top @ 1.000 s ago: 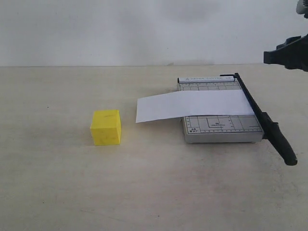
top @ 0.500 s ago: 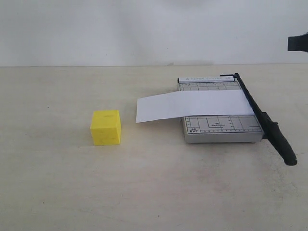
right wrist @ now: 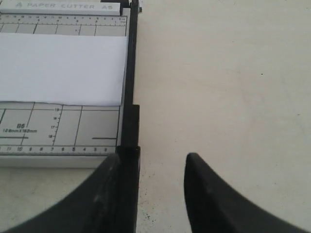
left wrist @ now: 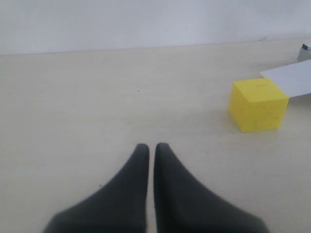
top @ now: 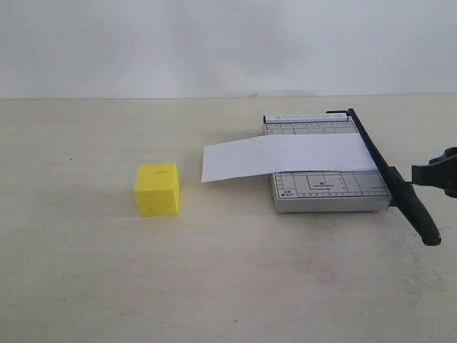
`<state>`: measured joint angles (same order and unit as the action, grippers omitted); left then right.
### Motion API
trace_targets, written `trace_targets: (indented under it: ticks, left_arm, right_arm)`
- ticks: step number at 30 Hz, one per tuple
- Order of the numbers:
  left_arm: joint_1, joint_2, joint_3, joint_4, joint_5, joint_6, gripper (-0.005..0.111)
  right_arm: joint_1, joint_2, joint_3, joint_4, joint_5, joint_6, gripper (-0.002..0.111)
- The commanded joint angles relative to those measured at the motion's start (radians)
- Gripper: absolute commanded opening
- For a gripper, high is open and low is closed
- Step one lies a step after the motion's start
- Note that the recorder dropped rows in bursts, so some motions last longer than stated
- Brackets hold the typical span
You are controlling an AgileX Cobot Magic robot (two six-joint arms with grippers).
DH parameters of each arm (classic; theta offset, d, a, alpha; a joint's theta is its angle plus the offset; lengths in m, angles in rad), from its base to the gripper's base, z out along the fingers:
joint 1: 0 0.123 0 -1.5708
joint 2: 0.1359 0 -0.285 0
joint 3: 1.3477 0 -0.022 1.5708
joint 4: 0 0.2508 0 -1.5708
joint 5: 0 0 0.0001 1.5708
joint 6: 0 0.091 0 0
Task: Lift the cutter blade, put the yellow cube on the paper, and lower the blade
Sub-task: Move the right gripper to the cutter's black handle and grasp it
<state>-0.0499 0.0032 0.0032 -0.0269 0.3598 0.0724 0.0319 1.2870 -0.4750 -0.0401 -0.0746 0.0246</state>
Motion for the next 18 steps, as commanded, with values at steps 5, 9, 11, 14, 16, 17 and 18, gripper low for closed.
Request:
trace_targets:
  ticks: [5, 9, 11, 14, 16, 17, 18]
  left_arm:
    - [-0.001, -0.003, -0.003, 0.0, -0.015, -0.008, 0.005]
    - [-0.001, -0.003, -0.003, 0.0, -0.017, -0.008, 0.005]
    - [-0.001, -0.003, -0.003, 0.0, -0.017, -0.008, 0.005]
    - [-0.001, -0.003, -0.003, 0.0, -0.017, -0.008, 0.005]
    - [-0.001, -0.003, -0.003, 0.0, -0.015, -0.008, 0.005]
    - [-0.001, -0.003, -0.003, 0.0, -0.015, -0.008, 0.005]
    - [-0.001, -0.003, -0.003, 0.0, -0.015, -0.008, 0.005]
  right_arm:
    - [-0.001, 0.07, 0.025, 0.006, -0.097, -0.033, 0.046]
    - [-0.001, 0.07, 0.021, 0.006, -0.123, -0.01, 0.07]
    - [-0.001, 0.053, 0.021, 0.006, -0.09, 0.06, 0.07]
    - [0.041, 0.065, 0.098, 0.006, -0.098, 0.177, 0.07]
    - [0.093, 0.092, 0.205, 0.006, -0.286, 0.169, 0.07]
    - [0.103, 0.102, 0.24, 0.006, -0.356, 0.169, 0.07]
    - [0.104, 0.111, 0.252, 0.018, -0.367, 0.155, 0.07]
